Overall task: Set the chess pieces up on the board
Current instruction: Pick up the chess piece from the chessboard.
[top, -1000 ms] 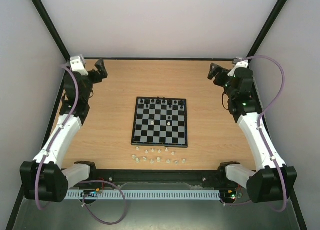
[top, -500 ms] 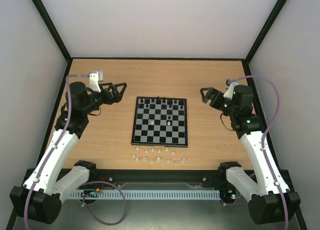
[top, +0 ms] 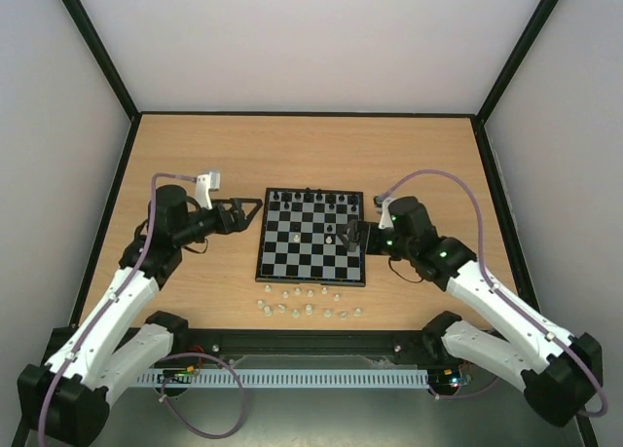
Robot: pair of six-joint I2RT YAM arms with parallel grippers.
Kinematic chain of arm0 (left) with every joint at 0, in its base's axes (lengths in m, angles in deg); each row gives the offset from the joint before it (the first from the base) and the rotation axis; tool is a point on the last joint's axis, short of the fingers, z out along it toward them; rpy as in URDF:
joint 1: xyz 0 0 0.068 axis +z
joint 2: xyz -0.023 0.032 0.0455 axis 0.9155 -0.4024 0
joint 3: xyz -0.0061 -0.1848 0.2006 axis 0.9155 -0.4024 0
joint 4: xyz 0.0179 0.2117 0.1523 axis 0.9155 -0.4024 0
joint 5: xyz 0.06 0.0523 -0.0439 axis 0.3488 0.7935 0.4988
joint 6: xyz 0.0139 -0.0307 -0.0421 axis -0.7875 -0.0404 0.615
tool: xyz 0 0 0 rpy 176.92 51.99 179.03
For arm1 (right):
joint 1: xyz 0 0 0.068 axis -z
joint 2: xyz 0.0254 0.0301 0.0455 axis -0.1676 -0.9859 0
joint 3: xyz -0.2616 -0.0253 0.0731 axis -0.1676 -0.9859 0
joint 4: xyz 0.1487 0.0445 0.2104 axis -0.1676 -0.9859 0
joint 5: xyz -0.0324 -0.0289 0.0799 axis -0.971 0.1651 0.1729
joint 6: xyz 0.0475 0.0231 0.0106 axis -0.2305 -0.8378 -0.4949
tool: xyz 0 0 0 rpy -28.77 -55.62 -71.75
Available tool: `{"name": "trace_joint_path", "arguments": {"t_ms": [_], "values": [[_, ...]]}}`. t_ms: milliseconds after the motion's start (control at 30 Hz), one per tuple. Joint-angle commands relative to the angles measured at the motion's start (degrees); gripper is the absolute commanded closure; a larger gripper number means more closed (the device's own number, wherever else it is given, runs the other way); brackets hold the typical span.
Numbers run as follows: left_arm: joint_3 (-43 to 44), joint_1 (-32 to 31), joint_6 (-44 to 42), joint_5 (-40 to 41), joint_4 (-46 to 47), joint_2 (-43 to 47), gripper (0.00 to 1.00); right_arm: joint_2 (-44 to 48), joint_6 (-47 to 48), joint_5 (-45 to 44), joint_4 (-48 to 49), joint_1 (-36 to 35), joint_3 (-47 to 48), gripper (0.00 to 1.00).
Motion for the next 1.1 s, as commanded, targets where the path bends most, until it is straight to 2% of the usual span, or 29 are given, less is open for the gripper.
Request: {"name": "trace_joint_path", "arguments": {"t_ms": [0,167,300,400,500,700,800,900,1067], "values": [[-1.00,-5.02,-0.45,12.06,-6.22,4.92,0.01,-2.95,-2.24,-8.48,-4.26,-8.73,1.83,0.03],[-3.20,-8.95,1.59,15.33,-8.46,8.36,0.01,-8.68,-3.54,-15.75,-6.90,-19.02,1.23,0.13],[-2.34,-9.56,0.65,16.81,-12.52,10.23,0.01,-12.00,-4.00,-22.46,-9.80,-22.73,1.47,0.22],[-5.90,-9.49,2.11,13.83,-9.90,14.08,0.01,-12.71,-4.15,-22.71,-9.56,-22.96,0.95,0.31],[-9.39,-9.54,4.63,12.03,-7.17,14.13,0.01,-13.35,-4.22,-24.46,-8.30,-22.97,0.41,0.32],[-12.24,-9.65,4.28,17.75,-6.28,9.93,0.01,-20.83,-1.38,-29.53,-7.69,-22.90,4.59,0.41],[-11.28,-9.74,5.47,23.44,-7.90,9.91,0.01,-25.02,0.64,-31.49,-8.05,-22.12,8.13,0.45],[-9.57,-9.78,5.57,25.09,-8.31,8.73,0.01,-28.37,2.68,-30.96,-7.89,-19.77,11.74,0.55],[-8.65,-10.62,3.88,25.37,-8.38,8.49,0.01,-32.10,5.12,-27.59,-7.55,-15.51,16.61,0.56]]}}
